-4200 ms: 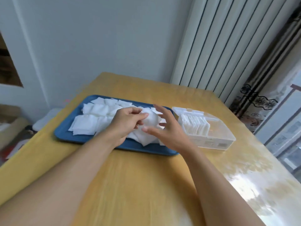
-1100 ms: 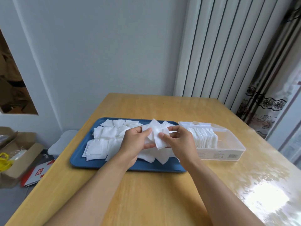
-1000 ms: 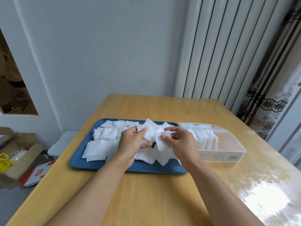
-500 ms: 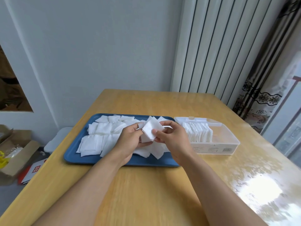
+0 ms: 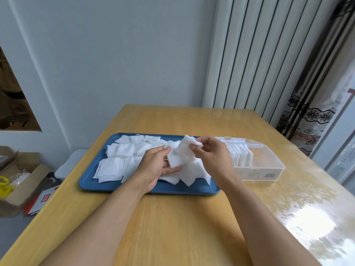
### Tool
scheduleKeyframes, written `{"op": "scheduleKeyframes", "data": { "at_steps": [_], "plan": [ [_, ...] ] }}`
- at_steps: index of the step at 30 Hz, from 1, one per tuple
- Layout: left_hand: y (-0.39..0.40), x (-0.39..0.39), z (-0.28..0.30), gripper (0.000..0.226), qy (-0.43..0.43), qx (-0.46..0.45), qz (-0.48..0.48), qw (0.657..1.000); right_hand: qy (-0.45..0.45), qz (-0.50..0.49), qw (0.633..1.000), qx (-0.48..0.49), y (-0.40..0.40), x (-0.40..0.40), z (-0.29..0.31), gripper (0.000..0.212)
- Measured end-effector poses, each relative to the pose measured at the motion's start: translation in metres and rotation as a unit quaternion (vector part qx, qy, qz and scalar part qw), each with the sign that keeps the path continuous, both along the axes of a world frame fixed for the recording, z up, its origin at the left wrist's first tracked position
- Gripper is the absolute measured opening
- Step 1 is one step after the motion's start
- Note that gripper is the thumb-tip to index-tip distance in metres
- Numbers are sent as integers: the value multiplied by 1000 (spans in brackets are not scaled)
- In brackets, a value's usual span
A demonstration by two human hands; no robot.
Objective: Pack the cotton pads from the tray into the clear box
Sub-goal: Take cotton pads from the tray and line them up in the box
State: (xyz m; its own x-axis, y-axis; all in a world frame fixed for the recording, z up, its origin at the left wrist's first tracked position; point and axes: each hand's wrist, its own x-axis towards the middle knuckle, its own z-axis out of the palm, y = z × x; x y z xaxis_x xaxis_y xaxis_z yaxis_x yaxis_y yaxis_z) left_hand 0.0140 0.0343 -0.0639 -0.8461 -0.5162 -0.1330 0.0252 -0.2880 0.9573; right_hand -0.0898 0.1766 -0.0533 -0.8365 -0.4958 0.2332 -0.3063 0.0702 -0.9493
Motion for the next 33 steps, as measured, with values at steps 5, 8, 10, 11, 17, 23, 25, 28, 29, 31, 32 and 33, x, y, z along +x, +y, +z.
{"op": "scheduleKeyframes", "data": {
  "at_steps": [5, 8, 10, 11, 17, 23, 25, 28, 29, 31, 32, 33],
  "plan": [
    [1, 0, -1, 28, -10, -38, -27, 999, 79, 119, 983, 113, -1, 4, 1, 15],
    [4, 0, 0, 31, -6, -32, -41, 999, 91, 75, 986, 116, -6, 9, -3, 16],
    [5, 0, 1, 34, -4, -19, -35, 999, 82, 39, 991, 95, -6, 9, -2, 13],
    [5, 0, 2, 35, -5, -13, -35, 999, 76, 29, 993, 87, -5, 8, -1, 13],
    [6, 2, 3, 36, -11, -50, -71, 996, 62, -5, 994, 91, -6, 9, -2, 28],
    [-6, -3, -4, 27, -38, -70, 72, 994, 134, -14, 948, 287, 8, 6, 4, 39],
    [-8, -3, -3, 21, -39, -58, 89, 994, 149, 3, 922, 356, 4, 12, -1, 40],
    [-7, -1, -2, 22, -41, -50, 91, 994, 167, 17, 906, 389, 2, 15, -5, 20],
    [-7, -1, -2, 24, -40, -51, 90, 994, 162, 17, 911, 378, 3, 14, -4, 17],
    [-7, 0, -3, 30, -31, -52, 89, 994, 123, 16, 936, 328, 6, 9, 0, 15],
    [-6, 0, -2, 31, -27, -59, 90, 994, 102, 18, 949, 297, 8, 7, 3, 15],
    [-6, 0, -2, 32, -29, -68, 93, 993, 84, 23, 961, 262, 9, 6, 6, 15]
  ]
}}
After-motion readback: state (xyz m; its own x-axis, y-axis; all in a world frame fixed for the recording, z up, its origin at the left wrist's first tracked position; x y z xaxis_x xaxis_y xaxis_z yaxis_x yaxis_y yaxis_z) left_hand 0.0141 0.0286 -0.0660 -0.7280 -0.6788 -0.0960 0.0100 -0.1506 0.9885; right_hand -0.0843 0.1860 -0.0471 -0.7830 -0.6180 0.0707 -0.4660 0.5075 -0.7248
